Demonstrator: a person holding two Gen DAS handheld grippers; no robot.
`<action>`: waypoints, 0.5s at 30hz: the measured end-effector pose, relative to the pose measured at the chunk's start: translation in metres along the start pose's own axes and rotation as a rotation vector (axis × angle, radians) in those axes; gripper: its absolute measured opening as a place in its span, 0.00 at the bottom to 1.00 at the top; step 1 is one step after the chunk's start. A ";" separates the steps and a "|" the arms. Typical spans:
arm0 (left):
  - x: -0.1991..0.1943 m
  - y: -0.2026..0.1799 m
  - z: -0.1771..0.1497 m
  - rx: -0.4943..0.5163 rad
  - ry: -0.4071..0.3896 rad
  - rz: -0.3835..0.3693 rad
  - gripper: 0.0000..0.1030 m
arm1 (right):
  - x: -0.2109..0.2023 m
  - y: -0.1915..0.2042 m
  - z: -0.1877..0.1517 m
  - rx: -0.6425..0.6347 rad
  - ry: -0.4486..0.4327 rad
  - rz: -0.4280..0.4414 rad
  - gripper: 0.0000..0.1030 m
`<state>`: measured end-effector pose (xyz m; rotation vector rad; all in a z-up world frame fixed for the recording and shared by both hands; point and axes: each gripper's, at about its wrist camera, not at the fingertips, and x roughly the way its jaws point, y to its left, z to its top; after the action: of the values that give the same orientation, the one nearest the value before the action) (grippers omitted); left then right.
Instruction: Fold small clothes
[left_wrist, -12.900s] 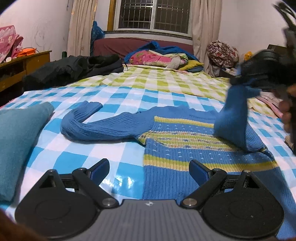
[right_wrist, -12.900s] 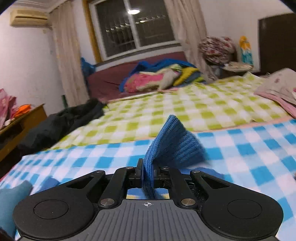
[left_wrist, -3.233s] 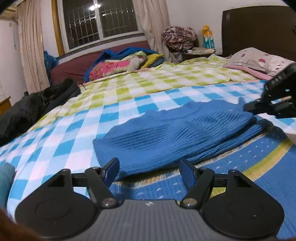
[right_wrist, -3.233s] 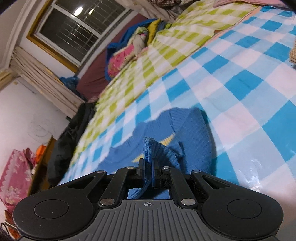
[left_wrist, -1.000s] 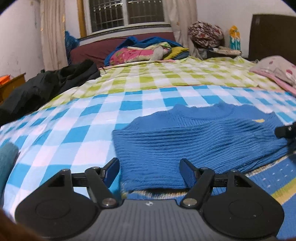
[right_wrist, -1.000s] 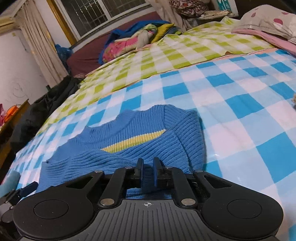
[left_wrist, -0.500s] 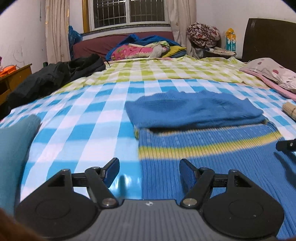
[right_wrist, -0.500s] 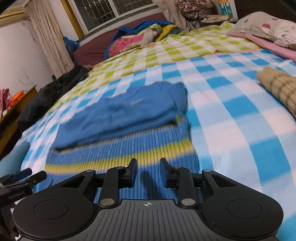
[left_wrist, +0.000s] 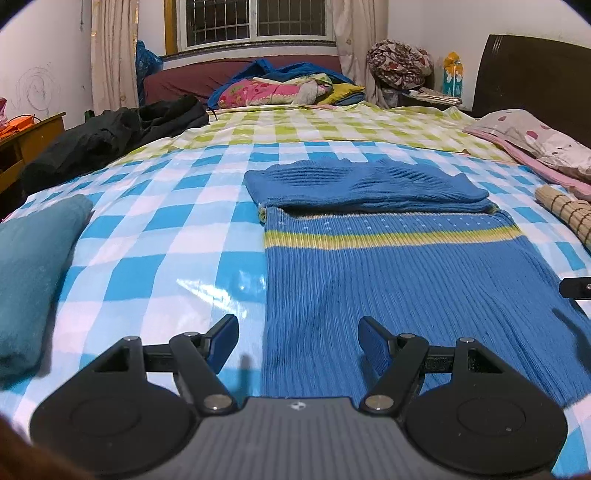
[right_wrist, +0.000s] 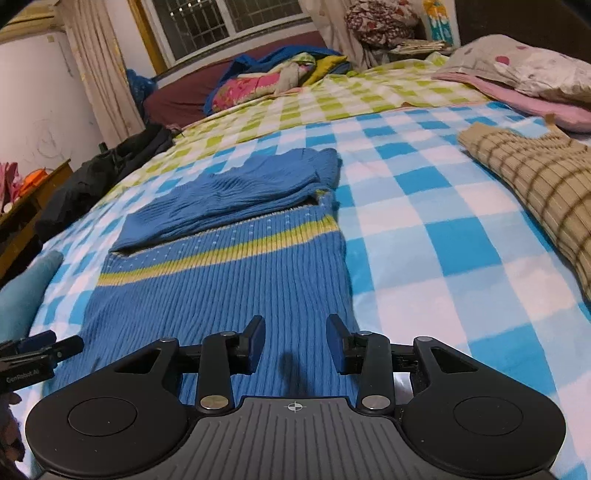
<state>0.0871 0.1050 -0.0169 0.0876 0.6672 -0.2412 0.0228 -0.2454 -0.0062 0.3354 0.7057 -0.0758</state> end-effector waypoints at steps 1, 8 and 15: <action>-0.002 0.000 -0.002 0.001 0.004 -0.002 0.74 | -0.002 -0.002 -0.002 0.006 0.000 -0.001 0.35; -0.011 -0.003 -0.022 0.008 0.030 -0.018 0.74 | -0.013 -0.011 -0.021 0.019 0.006 -0.023 0.36; -0.015 -0.005 -0.036 -0.001 0.048 -0.034 0.74 | -0.022 -0.016 -0.030 0.032 0.001 -0.025 0.40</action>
<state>0.0532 0.1085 -0.0356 0.0813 0.7172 -0.2726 -0.0156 -0.2519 -0.0181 0.3577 0.7108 -0.1110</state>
